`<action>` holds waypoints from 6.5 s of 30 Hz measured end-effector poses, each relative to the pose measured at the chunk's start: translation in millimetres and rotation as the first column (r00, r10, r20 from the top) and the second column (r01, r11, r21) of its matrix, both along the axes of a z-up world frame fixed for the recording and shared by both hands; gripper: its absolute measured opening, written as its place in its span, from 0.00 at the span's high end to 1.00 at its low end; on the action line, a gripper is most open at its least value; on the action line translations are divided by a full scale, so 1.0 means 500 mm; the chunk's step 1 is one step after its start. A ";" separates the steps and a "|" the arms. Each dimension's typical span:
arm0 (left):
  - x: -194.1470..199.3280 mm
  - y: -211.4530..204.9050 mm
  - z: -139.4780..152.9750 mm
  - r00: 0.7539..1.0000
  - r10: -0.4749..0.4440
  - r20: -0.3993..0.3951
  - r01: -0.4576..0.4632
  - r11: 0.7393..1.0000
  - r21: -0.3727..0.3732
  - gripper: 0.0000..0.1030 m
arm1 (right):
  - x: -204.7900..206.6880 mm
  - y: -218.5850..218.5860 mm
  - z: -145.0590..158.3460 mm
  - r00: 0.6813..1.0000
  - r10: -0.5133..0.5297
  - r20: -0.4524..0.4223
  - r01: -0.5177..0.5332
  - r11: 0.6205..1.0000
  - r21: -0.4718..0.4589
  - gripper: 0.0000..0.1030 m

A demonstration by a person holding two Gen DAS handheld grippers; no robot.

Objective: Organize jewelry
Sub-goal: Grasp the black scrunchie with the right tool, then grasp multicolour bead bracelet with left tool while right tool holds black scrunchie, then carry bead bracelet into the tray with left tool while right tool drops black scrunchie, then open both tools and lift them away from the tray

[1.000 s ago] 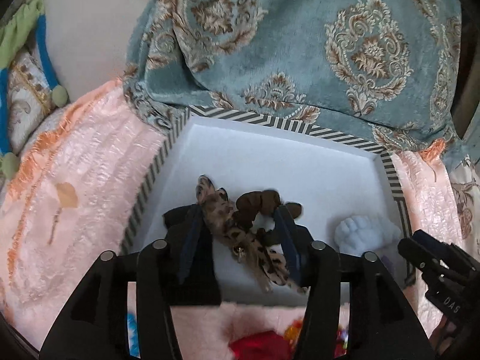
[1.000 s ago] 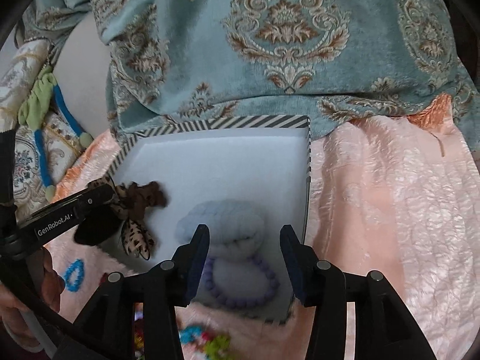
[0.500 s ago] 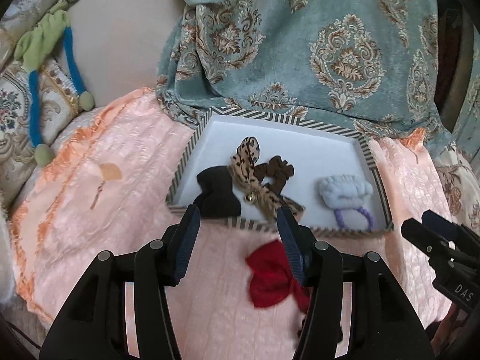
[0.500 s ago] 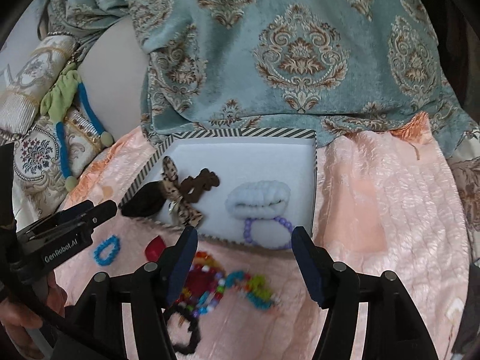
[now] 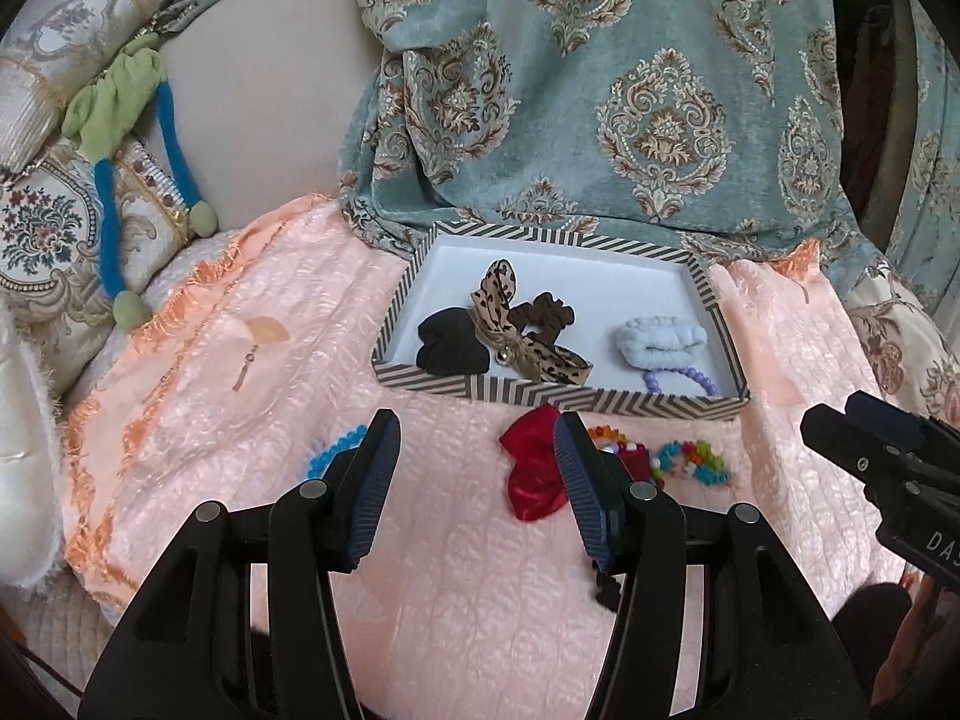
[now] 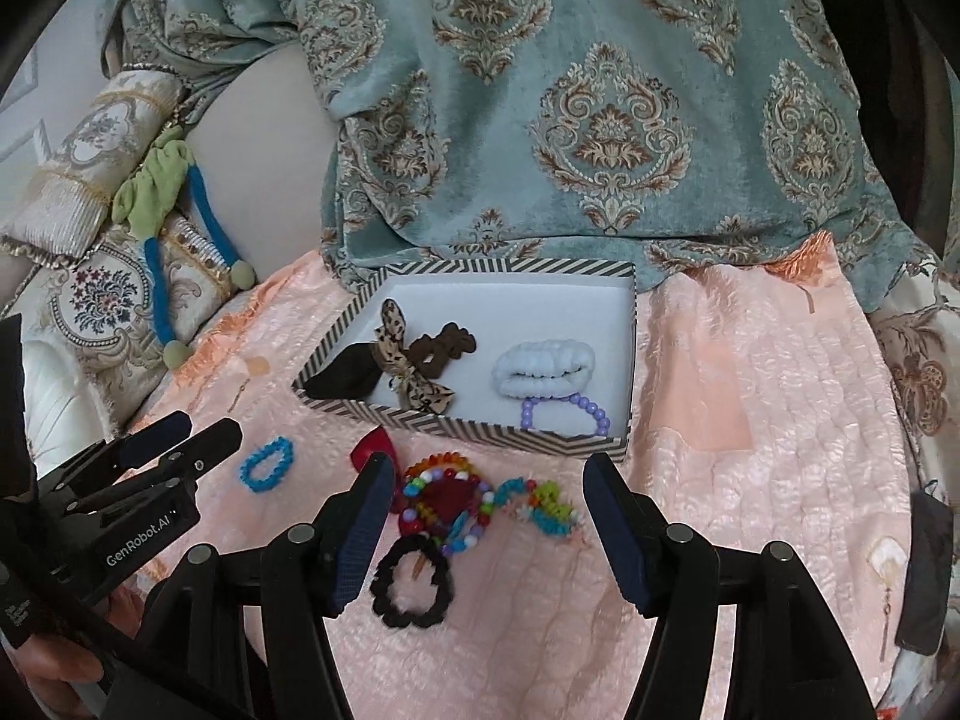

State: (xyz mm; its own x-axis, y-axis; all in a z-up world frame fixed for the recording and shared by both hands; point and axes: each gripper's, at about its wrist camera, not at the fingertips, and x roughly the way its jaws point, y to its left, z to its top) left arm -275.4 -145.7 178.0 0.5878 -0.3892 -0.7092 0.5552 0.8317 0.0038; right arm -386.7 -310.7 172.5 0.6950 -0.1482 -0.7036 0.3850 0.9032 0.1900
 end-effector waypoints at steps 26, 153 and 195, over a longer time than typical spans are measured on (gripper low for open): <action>0.038 0.070 -0.074 0.977 0.005 -0.213 -0.013 0.999 -0.034 0.42 | 0.021 0.059 -0.169 0.976 0.168 -0.137 -0.155 0.983 0.097 0.49; 0.446 -0.380 -0.151 0.985 -0.005 -0.171 0.031 0.989 0.147 0.90 | 0.403 -0.319 -0.174 0.986 0.067 -0.150 -0.056 0.996 0.075 0.94; 0.407 -0.207 -0.105 0.987 0.082 -0.136 -0.072 0.995 0.075 0.44 | 0.326 -0.230 -0.111 0.982 0.046 -0.182 -0.052 0.998 -0.029 0.56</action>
